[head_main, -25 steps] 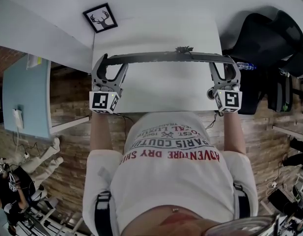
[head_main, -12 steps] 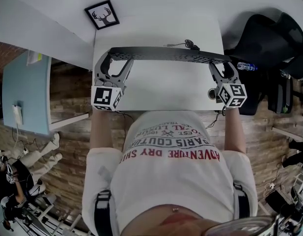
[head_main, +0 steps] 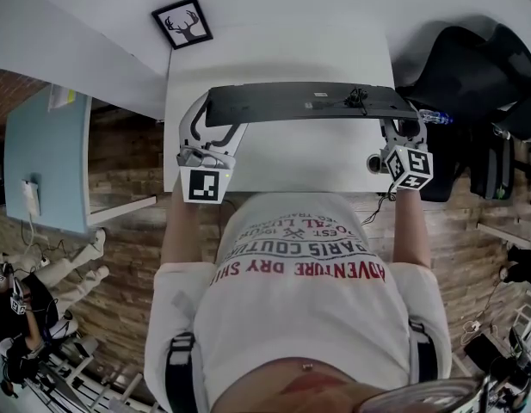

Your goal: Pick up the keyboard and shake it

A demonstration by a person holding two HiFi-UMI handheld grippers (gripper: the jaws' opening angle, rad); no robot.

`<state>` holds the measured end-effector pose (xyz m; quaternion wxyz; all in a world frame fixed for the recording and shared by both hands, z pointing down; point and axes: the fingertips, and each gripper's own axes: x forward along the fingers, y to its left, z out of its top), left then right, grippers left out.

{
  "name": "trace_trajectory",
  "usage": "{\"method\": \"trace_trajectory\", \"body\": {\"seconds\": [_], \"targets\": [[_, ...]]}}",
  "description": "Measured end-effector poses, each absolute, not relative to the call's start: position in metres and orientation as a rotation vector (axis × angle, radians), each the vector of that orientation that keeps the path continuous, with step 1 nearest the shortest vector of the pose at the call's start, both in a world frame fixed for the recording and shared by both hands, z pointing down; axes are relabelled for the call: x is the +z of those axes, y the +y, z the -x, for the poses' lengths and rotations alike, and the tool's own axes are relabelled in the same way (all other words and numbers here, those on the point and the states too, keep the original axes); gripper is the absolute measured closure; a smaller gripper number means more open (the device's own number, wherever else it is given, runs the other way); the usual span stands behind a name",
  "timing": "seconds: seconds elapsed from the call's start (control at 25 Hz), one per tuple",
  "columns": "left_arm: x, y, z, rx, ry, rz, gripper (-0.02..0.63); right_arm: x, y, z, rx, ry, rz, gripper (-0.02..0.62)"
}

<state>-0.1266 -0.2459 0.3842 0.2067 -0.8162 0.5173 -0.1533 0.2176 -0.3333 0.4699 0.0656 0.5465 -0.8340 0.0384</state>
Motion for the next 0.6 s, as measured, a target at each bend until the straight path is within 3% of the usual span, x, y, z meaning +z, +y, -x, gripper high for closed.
{"method": "trace_trajectory", "body": {"seconds": [0.6], "targets": [[0.406, -0.247, 0.157, -0.323, 1.623, 2.470, 0.278, 0.470, -0.314, -0.194, 0.051, -2.495, -1.524, 0.305]]}}
